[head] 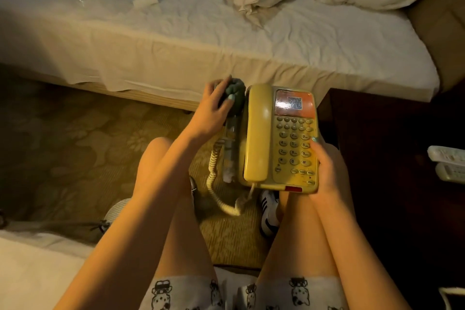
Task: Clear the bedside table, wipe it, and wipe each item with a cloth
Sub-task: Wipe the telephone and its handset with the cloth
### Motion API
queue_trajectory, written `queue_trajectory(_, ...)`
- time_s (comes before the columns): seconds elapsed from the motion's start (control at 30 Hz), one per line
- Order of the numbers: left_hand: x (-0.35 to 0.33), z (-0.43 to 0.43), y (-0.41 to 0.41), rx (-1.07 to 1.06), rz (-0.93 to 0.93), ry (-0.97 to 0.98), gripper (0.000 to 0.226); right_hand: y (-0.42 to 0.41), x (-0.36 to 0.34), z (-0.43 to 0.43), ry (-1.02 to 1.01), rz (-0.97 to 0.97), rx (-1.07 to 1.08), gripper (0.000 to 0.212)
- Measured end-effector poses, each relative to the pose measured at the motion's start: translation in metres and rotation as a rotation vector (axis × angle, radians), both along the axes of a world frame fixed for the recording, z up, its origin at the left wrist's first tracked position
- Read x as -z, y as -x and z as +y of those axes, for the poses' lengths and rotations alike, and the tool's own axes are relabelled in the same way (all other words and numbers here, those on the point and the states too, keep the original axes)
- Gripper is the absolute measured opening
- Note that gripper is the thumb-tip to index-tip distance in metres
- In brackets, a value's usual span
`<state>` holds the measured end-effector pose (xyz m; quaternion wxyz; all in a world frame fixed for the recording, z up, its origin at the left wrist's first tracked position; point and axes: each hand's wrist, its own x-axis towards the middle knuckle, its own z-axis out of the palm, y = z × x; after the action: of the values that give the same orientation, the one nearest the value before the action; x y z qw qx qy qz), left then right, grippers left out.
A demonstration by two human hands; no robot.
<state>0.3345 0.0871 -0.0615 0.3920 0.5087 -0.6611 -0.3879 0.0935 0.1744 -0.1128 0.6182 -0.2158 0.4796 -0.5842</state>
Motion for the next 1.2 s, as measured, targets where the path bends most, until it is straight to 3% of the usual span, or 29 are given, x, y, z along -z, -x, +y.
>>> queue_trajectory(0.13, 0.003, 0.004, -0.008, -0.003, 0.027, 0.087, 0.042, -0.001, 0.000, 0.001, -0.030, -0.007, -0.004, 0.061)
queue_trajectory(0.23, 0.012, 0.001, -0.008, -0.036, -0.024, 0.100, 0.022, -0.003, 0.000, 0.005, -0.039, -0.005, -0.017, 0.056)
queue_trajectory(0.3, 0.017, 0.003, -0.009, -0.056, 0.085, 0.000, 0.003, -0.003, -0.002, 0.007, -0.059, -0.011, -0.010, 0.051)
queue_trajectory(0.37, 0.018, 0.007, -0.010, -0.020, 0.179, -0.096, 0.015, -0.003, -0.004, 0.009, -0.075, -0.010, -0.010, 0.048)
queue_trajectory(0.5, 0.006, 0.014, -0.022, 0.177, 0.439, -0.483, 0.018, 0.002, -0.007, 0.012, -0.069, -0.030, -0.057, 0.029)
queue_trajectory(0.6, -0.005, 0.011, -0.035, 0.305, 0.446, -0.490, 0.008, 0.004, -0.011, 0.013, -0.050, -0.074, -0.080, 0.029)
queue_trajectory(0.7, -0.011, 0.006, -0.038, 0.319, 0.331, -0.411, 0.011, 0.000, -0.013, 0.013, -0.037, -0.066, -0.097, 0.030)
queue_trajectory(0.9, 0.009, 0.008, -0.009, -0.043, -0.074, -0.120, 0.008, -0.004, -0.016, 0.010, -0.078, -0.081, -0.074, 0.031)
queue_trajectory(1.0, 0.023, 0.014, -0.002, -0.173, -0.059, -0.051, 0.010, -0.005, -0.014, 0.010, -0.088, -0.077, -0.095, 0.040)
queue_trajectory(1.1, 0.026, 0.014, -0.005, -0.115, -0.045, -0.055, 0.019, -0.006, -0.017, 0.008, -0.092, -0.086, -0.117, 0.035)
queue_trajectory(1.2, 0.014, 0.016, -0.024, -0.072, -0.245, 0.105, 0.034, -0.006, -0.017, 0.005, -0.095, -0.090, -0.143, 0.039)
